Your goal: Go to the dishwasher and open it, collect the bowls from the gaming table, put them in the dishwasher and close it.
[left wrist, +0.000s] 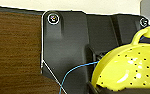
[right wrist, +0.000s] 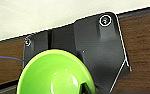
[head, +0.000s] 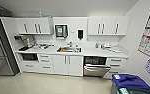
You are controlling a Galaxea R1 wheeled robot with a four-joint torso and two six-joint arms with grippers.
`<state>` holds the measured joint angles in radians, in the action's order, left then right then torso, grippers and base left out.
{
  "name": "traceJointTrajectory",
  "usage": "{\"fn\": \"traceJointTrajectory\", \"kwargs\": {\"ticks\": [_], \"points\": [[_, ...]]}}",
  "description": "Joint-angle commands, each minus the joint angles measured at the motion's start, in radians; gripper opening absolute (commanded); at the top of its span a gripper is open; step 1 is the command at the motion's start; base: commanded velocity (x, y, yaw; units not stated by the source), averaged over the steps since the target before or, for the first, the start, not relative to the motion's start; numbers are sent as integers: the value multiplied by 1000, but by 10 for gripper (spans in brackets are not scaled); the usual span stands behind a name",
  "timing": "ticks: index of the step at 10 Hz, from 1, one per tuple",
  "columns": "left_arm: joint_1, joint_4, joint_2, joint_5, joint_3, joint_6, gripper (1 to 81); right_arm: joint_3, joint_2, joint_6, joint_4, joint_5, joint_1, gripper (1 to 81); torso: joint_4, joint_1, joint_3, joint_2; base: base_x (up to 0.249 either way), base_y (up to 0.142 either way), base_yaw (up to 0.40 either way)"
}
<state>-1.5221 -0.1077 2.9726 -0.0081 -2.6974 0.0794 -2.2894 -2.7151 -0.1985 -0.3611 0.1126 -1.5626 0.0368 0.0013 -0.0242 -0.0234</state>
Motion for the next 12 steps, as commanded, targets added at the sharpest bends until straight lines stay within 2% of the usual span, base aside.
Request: {"fn": "traceJointTrajectory", "kwargs": {"ticks": [1,12], "points": [[44,-7,-6,53,1,-3,10,4,21,-2,11,-57,42,10,0,0,0,0,94,0,0],[44,-7,-6,53,-1,-3,10,4,16,-2,13,-59,43,10,0,-1,0,-1,113,0,0]]}}
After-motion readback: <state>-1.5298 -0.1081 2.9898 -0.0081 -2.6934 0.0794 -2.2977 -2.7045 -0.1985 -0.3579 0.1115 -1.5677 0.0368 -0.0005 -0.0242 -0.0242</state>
